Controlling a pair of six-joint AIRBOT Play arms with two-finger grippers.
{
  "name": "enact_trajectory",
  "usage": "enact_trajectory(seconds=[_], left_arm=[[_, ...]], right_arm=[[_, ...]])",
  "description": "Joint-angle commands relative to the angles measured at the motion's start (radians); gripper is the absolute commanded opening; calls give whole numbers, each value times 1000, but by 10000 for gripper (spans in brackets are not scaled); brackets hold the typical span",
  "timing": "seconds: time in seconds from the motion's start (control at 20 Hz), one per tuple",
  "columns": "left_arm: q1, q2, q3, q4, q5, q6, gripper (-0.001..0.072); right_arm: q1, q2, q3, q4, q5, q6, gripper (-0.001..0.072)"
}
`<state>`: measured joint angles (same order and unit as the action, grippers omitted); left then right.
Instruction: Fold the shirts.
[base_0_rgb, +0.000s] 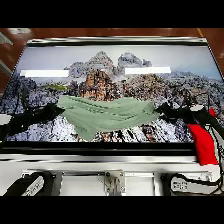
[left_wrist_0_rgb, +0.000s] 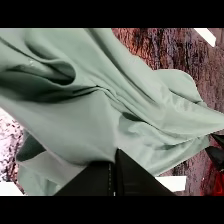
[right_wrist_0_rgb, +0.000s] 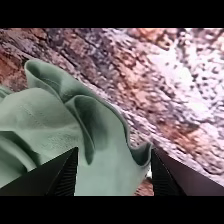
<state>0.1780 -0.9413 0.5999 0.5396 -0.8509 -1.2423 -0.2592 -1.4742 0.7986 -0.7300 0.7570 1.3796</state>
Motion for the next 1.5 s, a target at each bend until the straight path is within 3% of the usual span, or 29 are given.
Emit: enact_trajectory(seconds=[0.0,0.1,0.15,0.2,0.25,0.3,0.5,0.6,0.7,0.85,1.1,1.2,1.35,1.45], left_arm=[[1,17,3,-16,3,1,38],[4,18,4,-17,5,0,38],[5,18,4,-17,5,0,38],[5,19,4,-17,5,0,38],[5,19,4,-17,5,0,37],[5,19,4,-17,5,0,38],[16,23,28,-17,6,2,37],[21,46,101,-16,8,67,36],[21,105,246,-16,-13,162,36],[21,210,541,-15,11,202,36],[21,290,1004,-9,216,201,36],[21,300,1115,41,227,201,36],[21,360,1175,186,136,180,36],[21,401,1175,324,51,69,36]], right_arm=[[8,-32,-1,-11,4,30,559],[20,-64,-1,-12,40,45,559],[26,-81,-1,-10,58,45,514],[32,-93,-1,-12,76,45,276],[32,-93,-1,-12,84,45,121],[32,-88,1,-7,91,42,81],[8,11,25,-14,140,-12,81],[-13,106,73,-11,182,-98,80],[-34,229,158,1,244,-182,80],[-45,442,354,59,260,-286,80],[-45,704,720,96,-101,-274,80],[-45,757,845,58,-188,-274,79],[-45,818,943,-68,-157,-193,80],[-45,841,987,-207,-29,-72,79]])
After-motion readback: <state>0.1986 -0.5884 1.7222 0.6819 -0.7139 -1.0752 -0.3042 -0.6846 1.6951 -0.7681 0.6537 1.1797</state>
